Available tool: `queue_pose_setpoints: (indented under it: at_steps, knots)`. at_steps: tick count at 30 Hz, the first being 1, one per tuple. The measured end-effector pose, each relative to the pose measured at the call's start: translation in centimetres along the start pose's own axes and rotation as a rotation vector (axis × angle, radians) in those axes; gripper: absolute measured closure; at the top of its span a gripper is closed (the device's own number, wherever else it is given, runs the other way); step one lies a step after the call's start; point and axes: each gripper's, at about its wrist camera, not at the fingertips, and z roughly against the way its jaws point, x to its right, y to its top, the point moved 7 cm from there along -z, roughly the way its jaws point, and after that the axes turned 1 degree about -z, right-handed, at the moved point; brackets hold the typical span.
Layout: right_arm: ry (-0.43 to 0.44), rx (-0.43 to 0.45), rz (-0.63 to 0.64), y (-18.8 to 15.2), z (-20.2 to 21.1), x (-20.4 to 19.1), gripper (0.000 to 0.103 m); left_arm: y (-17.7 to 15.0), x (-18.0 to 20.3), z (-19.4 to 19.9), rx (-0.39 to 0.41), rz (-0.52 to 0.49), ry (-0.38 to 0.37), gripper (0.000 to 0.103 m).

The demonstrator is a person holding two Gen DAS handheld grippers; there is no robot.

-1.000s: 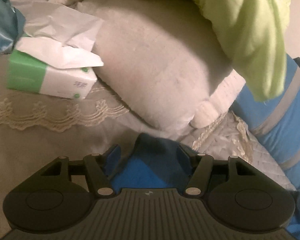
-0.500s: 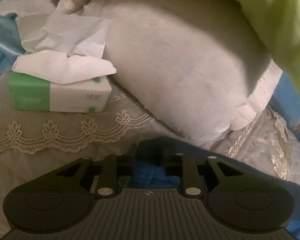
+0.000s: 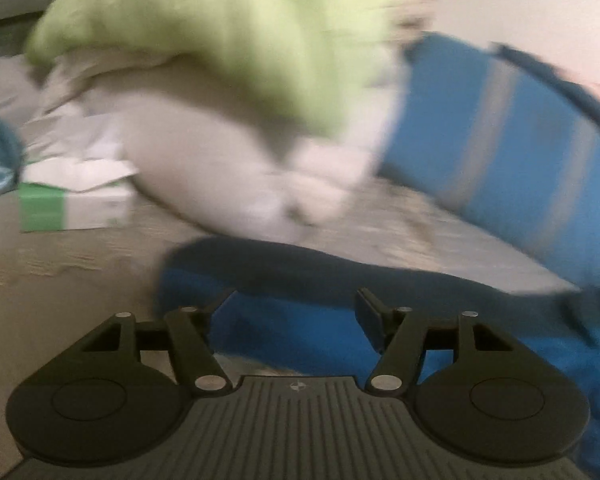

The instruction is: Fold large clothes

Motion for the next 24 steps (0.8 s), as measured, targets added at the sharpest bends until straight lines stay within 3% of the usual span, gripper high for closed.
queue_pose_setpoints:
  at_steps: [6, 12, 18, 24]
  knots:
    - [-0.026, 0.024, -0.001, 0.0, 0.3, 0.2, 0.0, -1.9, 10.8, 5.4, 0.027, -0.151, -0.236, 0.029]
    - [-0.008, 0.03, -0.025, 0.0, 0.5, 0.7, 0.0, -4.1, 20.6, 7.3, -0.022, -0.287, -0.408, 0.029]
    - [-0.001, 0.034, -0.03, -0.1, 0.7, 0.8, 0.0, -7.3, 28.2, 8.2, -0.025, -0.453, -0.49, 0.029]
    - [0.004, 0.024, -0.034, 0.0, 0.6, 0.8, 0.0, -9.8, 32.4, 8.6, -0.057, -0.462, -0.551, 0.029]
